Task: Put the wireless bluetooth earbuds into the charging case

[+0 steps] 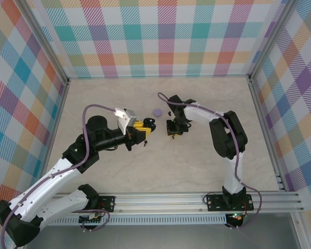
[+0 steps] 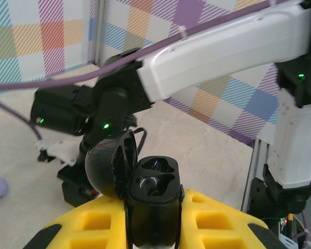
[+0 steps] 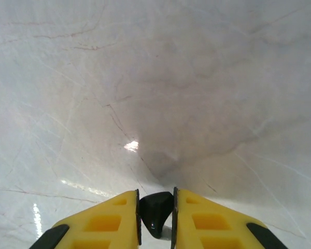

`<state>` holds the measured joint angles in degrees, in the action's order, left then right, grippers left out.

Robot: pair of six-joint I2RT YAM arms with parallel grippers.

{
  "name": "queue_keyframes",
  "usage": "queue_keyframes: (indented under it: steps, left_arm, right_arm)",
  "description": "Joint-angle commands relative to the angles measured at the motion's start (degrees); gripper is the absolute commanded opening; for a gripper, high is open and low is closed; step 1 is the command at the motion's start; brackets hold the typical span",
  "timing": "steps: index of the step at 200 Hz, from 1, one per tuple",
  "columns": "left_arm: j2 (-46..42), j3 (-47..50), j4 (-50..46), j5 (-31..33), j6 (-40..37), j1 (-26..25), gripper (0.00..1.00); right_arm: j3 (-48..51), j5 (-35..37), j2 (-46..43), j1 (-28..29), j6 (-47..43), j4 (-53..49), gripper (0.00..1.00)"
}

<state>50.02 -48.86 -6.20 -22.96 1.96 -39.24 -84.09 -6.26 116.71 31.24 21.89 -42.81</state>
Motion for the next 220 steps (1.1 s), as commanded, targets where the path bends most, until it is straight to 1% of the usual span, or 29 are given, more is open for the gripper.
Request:
queue_keyframes:
  steps: [1,58,96,133,161,180,220]
  left_arm:
    - [1.1,0.9,-0.5,2.6,2.0,-0.4,0.07]
    - [5.1,1.8,-0.2,7.4,4.7,0.2,0.07]
    - [8.1,3.0,0.8,9.4,7.6,1.2,0.06]
    - [12.2,3.4,1.0,11.2,11.2,2.6,0.04]
    - [14.1,4.2,3.3,12.0,12.7,2.9,0.05]
    - [15.3,5.1,5.7,11.7,13.1,2.9,0.05]
    - [16.5,9.1,16.4,9.6,13.2,2.9,0.07]
  right_arm:
    - [2.6,-4.1,-4.4,-1.3,2.0,4.2,0.21]
    - [9.3,-8.0,-11.4,-3.4,3.8,9.7,0.2]
    - [12.6,-9.7,-16.8,-4.1,4.4,11.4,0.21]
    - [14.6,-11.7,-22.1,-4.3,5.1,12.1,0.21]
    - [15.6,-13.9,-26.1,-4.4,5.9,13.1,0.21]
    - [16.4,-16.7,-29.2,-4.3,6.3,15.1,0.21]
    - [17.9,-22.5,-35.5,-4.3,7.6,20.2,0.23]
